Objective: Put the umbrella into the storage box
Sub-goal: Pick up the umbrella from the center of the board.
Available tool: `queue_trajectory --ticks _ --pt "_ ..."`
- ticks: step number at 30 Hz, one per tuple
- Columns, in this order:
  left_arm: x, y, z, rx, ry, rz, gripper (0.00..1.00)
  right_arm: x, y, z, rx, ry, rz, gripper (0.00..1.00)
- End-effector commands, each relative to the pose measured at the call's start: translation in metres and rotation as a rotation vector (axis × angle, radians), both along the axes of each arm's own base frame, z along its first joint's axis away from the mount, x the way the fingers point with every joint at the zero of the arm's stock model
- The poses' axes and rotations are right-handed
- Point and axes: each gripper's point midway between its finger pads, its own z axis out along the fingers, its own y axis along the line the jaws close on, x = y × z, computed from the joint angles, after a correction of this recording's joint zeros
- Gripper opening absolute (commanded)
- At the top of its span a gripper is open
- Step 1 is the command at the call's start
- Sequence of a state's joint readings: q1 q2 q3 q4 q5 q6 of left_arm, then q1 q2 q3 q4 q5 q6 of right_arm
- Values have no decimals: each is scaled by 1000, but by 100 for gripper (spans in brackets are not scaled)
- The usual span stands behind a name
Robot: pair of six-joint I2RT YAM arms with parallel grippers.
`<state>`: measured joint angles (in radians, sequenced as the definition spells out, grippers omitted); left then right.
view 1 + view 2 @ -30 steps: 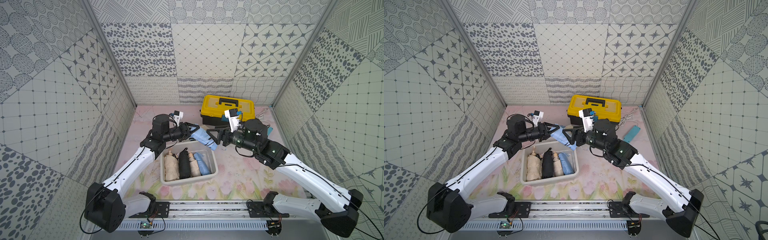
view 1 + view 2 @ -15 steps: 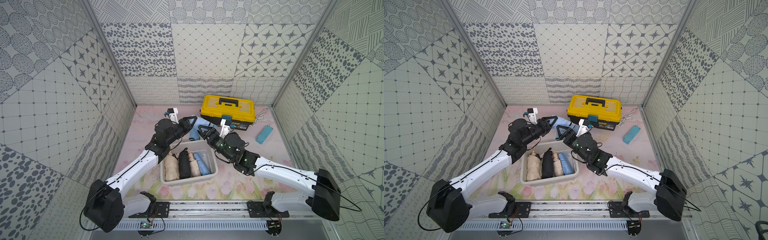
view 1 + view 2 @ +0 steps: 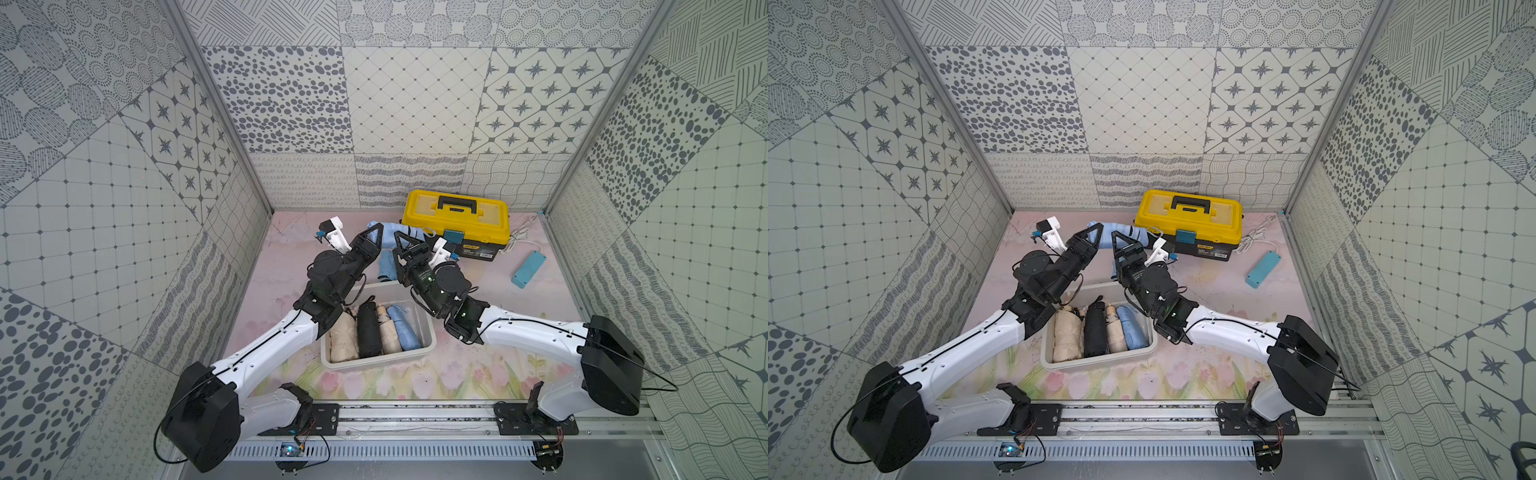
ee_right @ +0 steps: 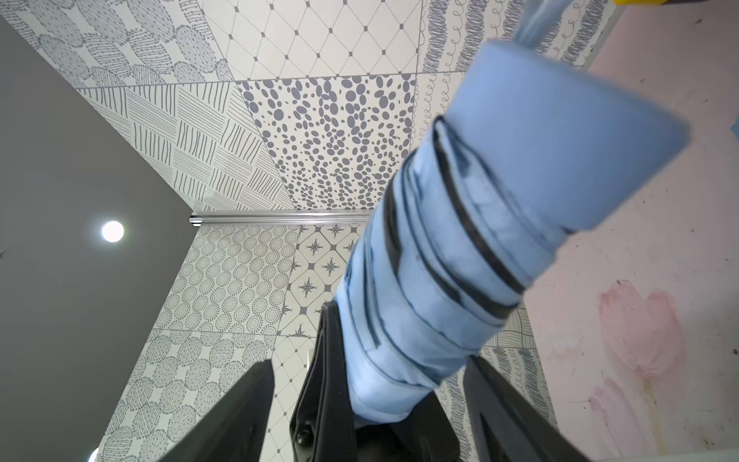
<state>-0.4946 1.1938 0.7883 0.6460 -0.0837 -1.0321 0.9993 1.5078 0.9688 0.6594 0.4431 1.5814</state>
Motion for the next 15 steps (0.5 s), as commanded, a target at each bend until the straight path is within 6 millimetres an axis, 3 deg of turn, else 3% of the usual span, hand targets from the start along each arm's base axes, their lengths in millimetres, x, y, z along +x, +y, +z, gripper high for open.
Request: queue_trajectory --ticks 1,6,15 --pt "-18 20 69 -92 -252 78 0 1 -3 -8 27 66 -24 81" --pt "-18 21 65 -93 -245 80 0 3 -3 -18 21 90 -34 81" --pt "-19 21 58 -126 -215 71 0 13 18 9 88 -23 -1 81"
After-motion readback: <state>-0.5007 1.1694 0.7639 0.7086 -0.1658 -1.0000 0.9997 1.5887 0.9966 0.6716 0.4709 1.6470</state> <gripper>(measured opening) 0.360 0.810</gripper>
